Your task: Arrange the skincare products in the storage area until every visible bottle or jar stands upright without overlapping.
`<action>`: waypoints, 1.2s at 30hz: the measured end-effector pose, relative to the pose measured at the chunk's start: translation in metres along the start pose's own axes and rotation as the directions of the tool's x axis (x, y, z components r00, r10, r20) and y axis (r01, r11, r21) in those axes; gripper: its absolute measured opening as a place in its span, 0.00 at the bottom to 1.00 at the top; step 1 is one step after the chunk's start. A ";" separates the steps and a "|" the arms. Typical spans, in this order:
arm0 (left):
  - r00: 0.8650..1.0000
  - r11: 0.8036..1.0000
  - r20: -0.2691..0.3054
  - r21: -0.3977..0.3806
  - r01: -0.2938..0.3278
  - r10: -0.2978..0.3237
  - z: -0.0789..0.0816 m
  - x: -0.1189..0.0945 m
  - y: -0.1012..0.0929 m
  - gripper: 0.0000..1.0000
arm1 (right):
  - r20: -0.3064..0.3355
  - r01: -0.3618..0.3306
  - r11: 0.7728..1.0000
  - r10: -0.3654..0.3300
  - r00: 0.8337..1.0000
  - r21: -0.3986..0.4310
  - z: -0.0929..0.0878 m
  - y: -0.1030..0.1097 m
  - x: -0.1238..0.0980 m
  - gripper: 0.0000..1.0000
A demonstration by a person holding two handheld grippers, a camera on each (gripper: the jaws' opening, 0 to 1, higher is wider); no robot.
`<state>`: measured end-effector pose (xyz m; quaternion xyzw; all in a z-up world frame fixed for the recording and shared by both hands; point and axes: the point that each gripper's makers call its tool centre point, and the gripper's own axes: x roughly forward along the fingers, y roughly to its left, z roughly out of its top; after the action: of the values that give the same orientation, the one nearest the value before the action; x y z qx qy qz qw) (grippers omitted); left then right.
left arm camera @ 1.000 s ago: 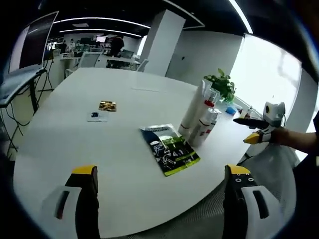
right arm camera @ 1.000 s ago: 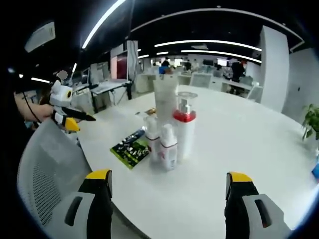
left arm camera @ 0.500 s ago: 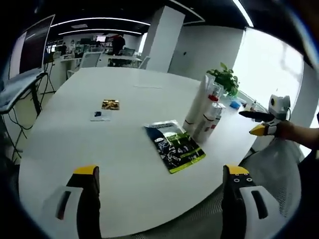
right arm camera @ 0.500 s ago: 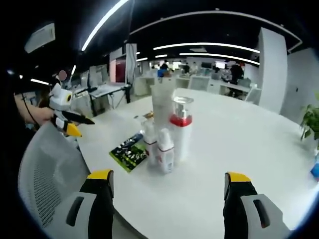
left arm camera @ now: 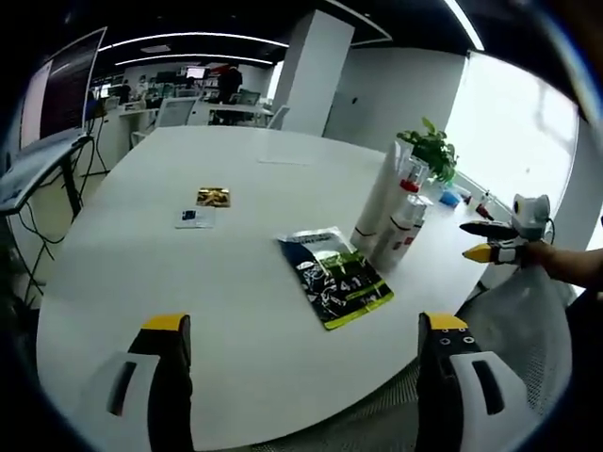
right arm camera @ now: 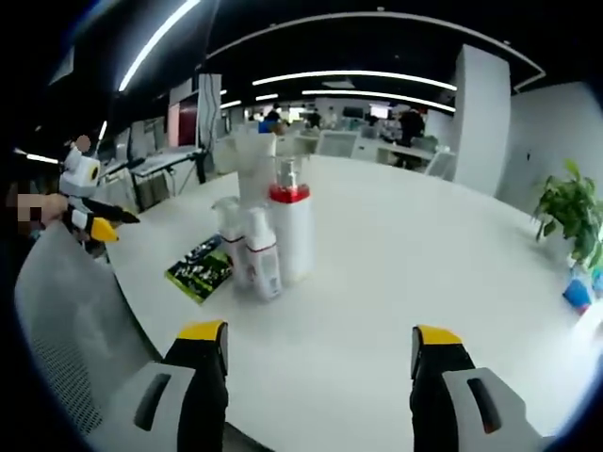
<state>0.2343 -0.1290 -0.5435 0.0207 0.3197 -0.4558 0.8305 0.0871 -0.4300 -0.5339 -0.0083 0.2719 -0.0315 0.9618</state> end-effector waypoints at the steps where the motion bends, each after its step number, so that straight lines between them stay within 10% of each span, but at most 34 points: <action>1: 1.000 1.000 -0.004 0.003 0.003 -0.003 -0.001 0.000 0.000 0.93 | -0.011 -0.002 1.000 0.002 1.000 -0.003 -0.002 0.000 0.000 0.81; 36: 0.997 0.998 -0.060 -0.026 -0.052 0.050 0.045 0.059 0.048 0.97 | -0.046 -0.041 0.999 0.041 0.998 -0.007 -0.008 0.004 0.008 0.99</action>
<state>0.3166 -0.1591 -0.5528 0.0312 0.3499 -0.4292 0.8321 0.0897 -0.4261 -0.5448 -0.0061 0.2941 -0.0108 0.9557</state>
